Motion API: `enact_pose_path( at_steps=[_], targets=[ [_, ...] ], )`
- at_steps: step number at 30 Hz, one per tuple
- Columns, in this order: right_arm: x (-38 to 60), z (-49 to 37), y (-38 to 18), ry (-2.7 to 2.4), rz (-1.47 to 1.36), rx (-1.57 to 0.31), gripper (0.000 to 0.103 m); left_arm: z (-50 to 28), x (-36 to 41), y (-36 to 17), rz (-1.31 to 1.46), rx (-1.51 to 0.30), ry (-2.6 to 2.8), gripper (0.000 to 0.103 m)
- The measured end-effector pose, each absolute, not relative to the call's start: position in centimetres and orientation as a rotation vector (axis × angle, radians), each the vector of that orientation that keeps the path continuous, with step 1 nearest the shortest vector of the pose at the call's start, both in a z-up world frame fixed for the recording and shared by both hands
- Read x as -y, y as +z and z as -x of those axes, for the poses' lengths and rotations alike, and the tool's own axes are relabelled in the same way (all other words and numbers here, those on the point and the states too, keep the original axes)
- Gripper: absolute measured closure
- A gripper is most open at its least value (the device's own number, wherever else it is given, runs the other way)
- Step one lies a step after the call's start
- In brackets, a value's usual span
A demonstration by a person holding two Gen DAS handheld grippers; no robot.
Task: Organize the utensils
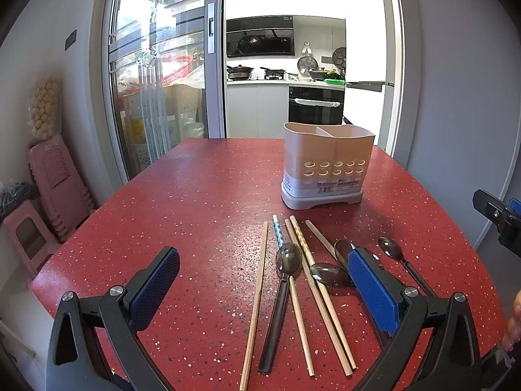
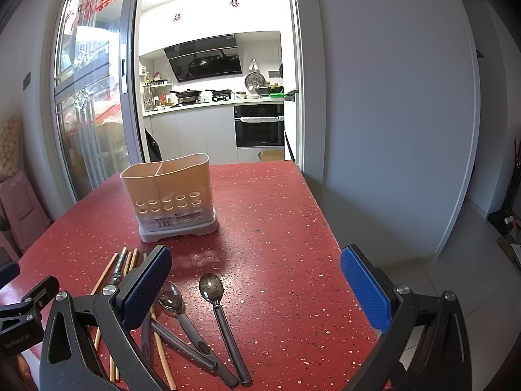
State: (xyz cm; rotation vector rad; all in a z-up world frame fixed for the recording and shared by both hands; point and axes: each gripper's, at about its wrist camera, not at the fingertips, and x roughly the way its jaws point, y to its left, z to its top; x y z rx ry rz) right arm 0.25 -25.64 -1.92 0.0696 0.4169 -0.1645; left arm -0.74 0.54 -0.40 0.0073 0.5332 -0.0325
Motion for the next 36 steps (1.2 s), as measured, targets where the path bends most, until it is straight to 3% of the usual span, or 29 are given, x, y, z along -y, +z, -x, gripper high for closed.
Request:
enact_pose_path(
  at_steps=[36],
  targets=[
    [25.25,-0.46,-1.98,-0.161,-0.066,-0.429,0.0,0.21,-0.83,-0.96,-0.008,-0.556,-0.025,0.0]
  ],
)
